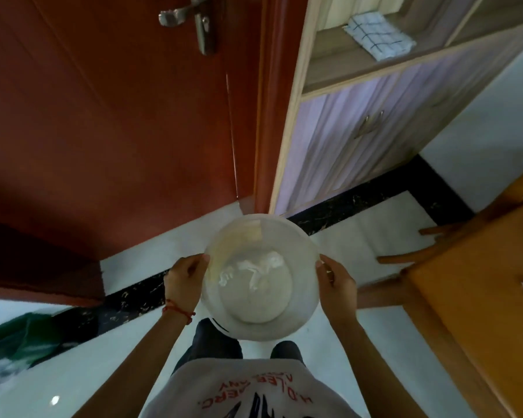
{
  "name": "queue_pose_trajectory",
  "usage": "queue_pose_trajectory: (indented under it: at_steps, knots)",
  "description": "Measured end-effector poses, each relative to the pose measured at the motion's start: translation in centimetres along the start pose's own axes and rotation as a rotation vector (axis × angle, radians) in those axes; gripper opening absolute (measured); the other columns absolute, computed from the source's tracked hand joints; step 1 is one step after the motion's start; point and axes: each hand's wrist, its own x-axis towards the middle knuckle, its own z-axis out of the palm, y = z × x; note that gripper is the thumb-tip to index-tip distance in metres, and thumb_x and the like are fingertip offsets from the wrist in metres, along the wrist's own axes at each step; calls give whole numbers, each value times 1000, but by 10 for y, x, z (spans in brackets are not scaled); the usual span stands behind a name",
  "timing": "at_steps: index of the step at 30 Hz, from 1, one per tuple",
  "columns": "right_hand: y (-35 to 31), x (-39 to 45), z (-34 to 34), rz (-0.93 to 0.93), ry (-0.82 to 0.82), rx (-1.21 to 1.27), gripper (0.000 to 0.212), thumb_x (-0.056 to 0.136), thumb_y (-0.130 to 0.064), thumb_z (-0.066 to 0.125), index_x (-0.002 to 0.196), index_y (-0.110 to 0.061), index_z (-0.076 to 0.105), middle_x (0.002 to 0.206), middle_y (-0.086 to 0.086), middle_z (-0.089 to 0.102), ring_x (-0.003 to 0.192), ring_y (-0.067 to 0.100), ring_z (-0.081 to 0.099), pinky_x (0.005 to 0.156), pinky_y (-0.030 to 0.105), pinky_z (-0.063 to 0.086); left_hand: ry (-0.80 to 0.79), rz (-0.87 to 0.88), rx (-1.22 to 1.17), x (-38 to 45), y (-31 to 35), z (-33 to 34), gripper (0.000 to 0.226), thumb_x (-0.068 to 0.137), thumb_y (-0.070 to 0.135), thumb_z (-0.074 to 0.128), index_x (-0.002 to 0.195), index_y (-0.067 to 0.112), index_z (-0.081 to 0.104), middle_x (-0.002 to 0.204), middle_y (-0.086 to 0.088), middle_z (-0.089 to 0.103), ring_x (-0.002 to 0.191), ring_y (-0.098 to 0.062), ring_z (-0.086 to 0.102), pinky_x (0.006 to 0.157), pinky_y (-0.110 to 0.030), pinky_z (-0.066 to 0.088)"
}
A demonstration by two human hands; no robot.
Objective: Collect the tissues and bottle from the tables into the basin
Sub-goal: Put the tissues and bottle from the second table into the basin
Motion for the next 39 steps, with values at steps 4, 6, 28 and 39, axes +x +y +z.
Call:
queue_pose_trajectory:
  at_steps: [4, 6, 28, 39]
  knots:
    - [-23, 5, 11, 99, 114, 66, 29, 92, -25, 47, 116, -14, 58, 95, 2, 59, 82, 14, 54, 77, 25, 43, -106, 106, 62, 53, 15, -1, 22, 86, 19, 55, 94, 4, 69, 93, -19, 68, 82, -21, 55, 76, -22, 37]
    - [-28, 6, 12, 108, 193, 88, 27, 93, -21, 47, 114, -11, 59, 94, 2, 60, 81, 13, 54, 74, 22, 42, -181, 164, 59, 73, 23, 5, 21, 86, 20, 55, 89, 5, 70, 86, -21, 68, 78, -25, 57, 78, -33, 47]
    - [33, 101, -76, 317, 596, 161, 24, 92, -26, 48, 109, -18, 63, 81, -6, 65, 72, 3, 61, 56, 8, 45, -622, 420, -42, 143, 186, 192, 17, 81, 12, 60, 68, 3, 63, 61, -4, 53, 65, -15, 49, 60, -12, 42]
    - [59, 154, -116, 438, 759, 156, 23, 90, -22, 52, 108, -13, 63, 87, -5, 64, 75, 3, 58, 66, 18, 48, -717, 501, 98, 170, 253, 289, 24, 83, 21, 59, 82, -1, 67, 81, -22, 68, 76, -27, 57, 70, -27, 37]
